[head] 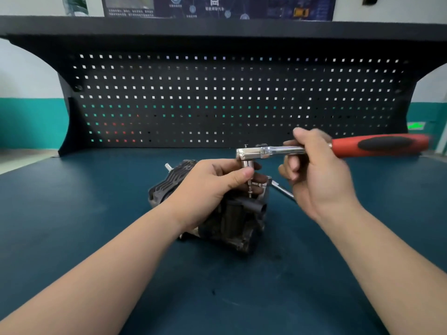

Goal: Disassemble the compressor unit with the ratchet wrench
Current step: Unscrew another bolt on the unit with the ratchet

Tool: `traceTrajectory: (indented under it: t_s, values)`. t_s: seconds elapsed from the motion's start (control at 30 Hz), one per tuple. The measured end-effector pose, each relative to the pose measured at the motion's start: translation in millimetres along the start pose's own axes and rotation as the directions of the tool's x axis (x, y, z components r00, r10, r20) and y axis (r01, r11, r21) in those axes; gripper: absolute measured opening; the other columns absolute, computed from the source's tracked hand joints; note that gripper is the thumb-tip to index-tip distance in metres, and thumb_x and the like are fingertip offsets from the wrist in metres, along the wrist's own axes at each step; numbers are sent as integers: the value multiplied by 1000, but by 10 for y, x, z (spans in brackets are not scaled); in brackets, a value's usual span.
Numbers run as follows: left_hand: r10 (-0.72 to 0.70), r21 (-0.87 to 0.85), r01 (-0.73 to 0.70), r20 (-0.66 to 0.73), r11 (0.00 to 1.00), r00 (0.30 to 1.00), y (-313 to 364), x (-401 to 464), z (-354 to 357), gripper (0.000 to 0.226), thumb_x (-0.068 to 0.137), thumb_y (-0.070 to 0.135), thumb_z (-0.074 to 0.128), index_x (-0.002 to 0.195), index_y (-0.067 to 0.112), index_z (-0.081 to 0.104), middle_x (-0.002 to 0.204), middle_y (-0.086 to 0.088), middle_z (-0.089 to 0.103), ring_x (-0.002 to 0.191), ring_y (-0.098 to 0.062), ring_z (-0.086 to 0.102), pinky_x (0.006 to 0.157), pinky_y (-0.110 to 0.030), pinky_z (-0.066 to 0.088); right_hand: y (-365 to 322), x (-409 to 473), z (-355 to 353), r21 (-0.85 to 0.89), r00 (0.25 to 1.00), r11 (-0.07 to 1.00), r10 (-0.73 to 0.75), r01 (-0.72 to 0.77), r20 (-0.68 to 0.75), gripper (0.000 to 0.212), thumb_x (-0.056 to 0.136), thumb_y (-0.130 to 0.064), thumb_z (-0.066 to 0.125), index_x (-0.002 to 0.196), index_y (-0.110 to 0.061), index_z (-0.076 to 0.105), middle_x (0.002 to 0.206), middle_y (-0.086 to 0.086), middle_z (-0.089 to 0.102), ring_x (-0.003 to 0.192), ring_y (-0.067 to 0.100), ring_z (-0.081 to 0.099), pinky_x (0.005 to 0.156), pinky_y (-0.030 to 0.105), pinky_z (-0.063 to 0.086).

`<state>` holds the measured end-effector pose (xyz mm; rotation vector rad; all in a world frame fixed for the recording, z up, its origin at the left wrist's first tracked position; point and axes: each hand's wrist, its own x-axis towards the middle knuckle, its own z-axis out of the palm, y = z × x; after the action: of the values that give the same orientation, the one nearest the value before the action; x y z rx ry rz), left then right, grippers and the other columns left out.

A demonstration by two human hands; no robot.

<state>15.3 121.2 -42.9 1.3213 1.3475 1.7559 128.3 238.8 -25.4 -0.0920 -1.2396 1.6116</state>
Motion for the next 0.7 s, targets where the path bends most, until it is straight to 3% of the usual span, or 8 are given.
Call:
traceTrajectory:
  t_s: [0.03, 0.1, 0.2, 0.27, 0.33, 0.43, 0.57, 0.7]
  values:
    - [12, 16, -12, -2, 1000, 1000, -5, -5, -7, 27, 78, 22, 62, 98, 5, 70, 90, -10, 74, 82, -20, 70, 69, -26, 55, -55, -67, 11, -196, 978, 958, -198, 208, 70, 34, 88, -22, 58, 56, -15, 49, 44, -3, 47, 37, 10, 37, 45, 23, 30]
    - [50, 66, -49, -18, 997, 999, -6, -16, 2, 20, 79, 19, 62, 93, 7, 71, 84, -6, 74, 78, -15, 69, 69, -23, 54, -134, -220, 64, -454, 794, 651, -507, 608, 336, 40, 86, -23, 60, 52, -11, 44, 46, 1, 44, 42, 9, 38, 49, 17, 31]
    - [108, 169, -103, -20, 980, 994, -10, -25, 12, 17, 85, 7, 62, 79, 18, 74, 77, 2, 73, 72, -7, 67, 66, -18, 52, -129, -348, 131, -478, 564, 317, -598, 819, 570, 42, 87, -14, 59, 50, 0, 47, 47, 5, 37, 45, 13, 32, 49, 14, 24]
    - [99, 147, -94, -26, 985, 995, -25, -18, 19, 13, 86, 8, 62, 82, 13, 73, 78, -2, 73, 71, -11, 68, 67, -23, 56, -109, -298, 95, -503, 629, 394, -600, 770, 494, 46, 88, -18, 57, 50, 5, 43, 49, 7, 34, 46, 12, 31, 47, 15, 25]
    - [87, 93, -82, -59, 992, 994, -33, -10, 30, 10, 82, 13, 66, 84, 7, 73, 78, -7, 73, 70, -15, 68, 67, -25, 56, -89, -169, 11, -498, 790, 619, -537, 607, 296, 47, 87, -25, 58, 53, 4, 45, 48, 8, 40, 43, 9, 36, 46, 21, 31]
    - [90, 73, -83, -95, 994, 991, -32, -1, 42, 19, 72, 23, 71, 84, 10, 76, 80, -9, 74, 72, -17, 69, 67, -26, 57, -21, 58, -112, -188, 993, 976, -106, 114, 56, 39, 87, -28, 59, 50, -17, 57, 38, -1, 40, 36, 12, 34, 47, 26, 26]
    - [80, 47, -75, -104, 996, 991, -24, -7, 37, 20, 71, 24, 73, 86, 11, 76, 84, -12, 74, 74, -18, 70, 66, -29, 57, 140, 149, -175, 135, 890, 881, 441, -454, 116, 35, 89, -32, 56, 59, -19, 47, 44, -4, 35, 38, 9, 28, 42, 20, 27]
    - [57, 35, -54, -98, 998, 994, -12, -8, 30, 17, 74, 23, 70, 84, 11, 75, 87, -12, 73, 76, -20, 71, 67, -29, 58, 104, 97, -69, 124, 966, 959, 259, -256, -14, 31, 90, -25, 58, 62, -21, 46, 45, -4, 39, 38, 9, 32, 46, 23, 27]
